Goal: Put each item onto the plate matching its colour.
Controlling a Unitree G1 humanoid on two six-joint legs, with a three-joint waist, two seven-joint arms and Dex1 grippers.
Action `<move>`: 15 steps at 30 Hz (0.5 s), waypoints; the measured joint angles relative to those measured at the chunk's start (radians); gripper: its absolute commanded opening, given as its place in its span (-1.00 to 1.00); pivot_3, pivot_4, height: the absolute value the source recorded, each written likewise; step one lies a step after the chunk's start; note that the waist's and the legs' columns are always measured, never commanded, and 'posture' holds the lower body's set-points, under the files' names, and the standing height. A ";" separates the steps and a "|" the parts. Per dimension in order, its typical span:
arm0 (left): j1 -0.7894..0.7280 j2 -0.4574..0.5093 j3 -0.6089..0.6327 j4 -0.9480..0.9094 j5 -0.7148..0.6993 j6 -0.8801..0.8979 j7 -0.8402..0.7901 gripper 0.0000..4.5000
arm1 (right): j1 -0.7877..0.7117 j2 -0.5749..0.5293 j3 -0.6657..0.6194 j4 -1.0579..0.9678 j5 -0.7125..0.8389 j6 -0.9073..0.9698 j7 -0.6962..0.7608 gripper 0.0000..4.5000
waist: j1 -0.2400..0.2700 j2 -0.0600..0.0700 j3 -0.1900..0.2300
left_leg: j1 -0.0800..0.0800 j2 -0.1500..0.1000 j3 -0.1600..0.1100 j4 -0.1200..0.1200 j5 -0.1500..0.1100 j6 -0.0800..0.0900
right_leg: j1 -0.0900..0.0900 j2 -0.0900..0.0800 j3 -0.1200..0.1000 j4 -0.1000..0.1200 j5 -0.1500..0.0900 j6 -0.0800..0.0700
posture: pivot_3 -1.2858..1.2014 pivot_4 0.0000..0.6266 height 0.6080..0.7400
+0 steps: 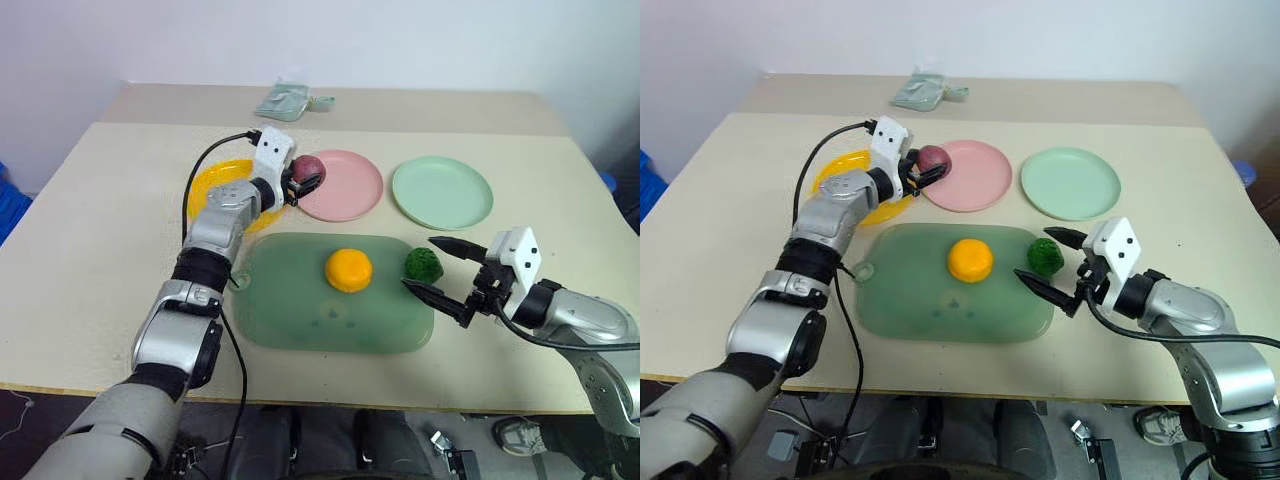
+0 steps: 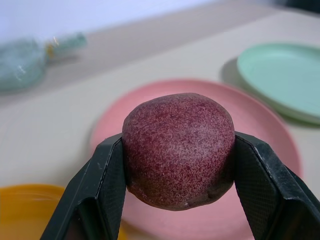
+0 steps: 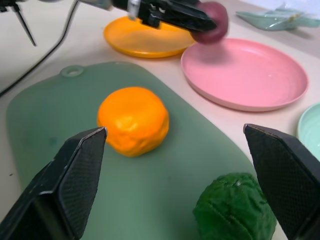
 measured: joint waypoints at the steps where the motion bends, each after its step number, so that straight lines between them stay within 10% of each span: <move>1: -0.028 -0.016 0.002 0.050 0.007 -0.018 0.003 0.33 | -0.002 0.008 0.003 -0.002 -0.002 -0.001 -0.007 1.00 | 0.000 0.000 0.000 | 0.000 0.000 0.000 0.000 0.000 0.000 | 0.000 0.000 0.000 0.000 0.000 0.000 | 0.03 -0.52 1.00; 5: -0.106 -0.058 0.019 0.201 0.014 -0.088 -0.001 0.98 | 0.001 0.025 0.012 -0.029 -0.013 -0.006 -0.040 1.00 | -0.008 0.000 0.000 | 0.000 -0.001 0.000 0.000 0.000 0.000 | 0.000 -0.001 0.000 0.000 0.000 0.001 | 0.03 -0.52 1.00; 15: -0.027 0.005 0.105 0.042 -0.037 -0.127 -0.118 0.98 | 0.013 0.034 0.015 -0.040 -0.027 -0.009 -0.065 1.00 | -0.010 0.000 0.000 | 0.000 0.000 0.000 -0.001 0.002 -0.003 | -0.001 -0.001 0.001 0.001 0.000 0.001 | 0.03 -0.52 1.00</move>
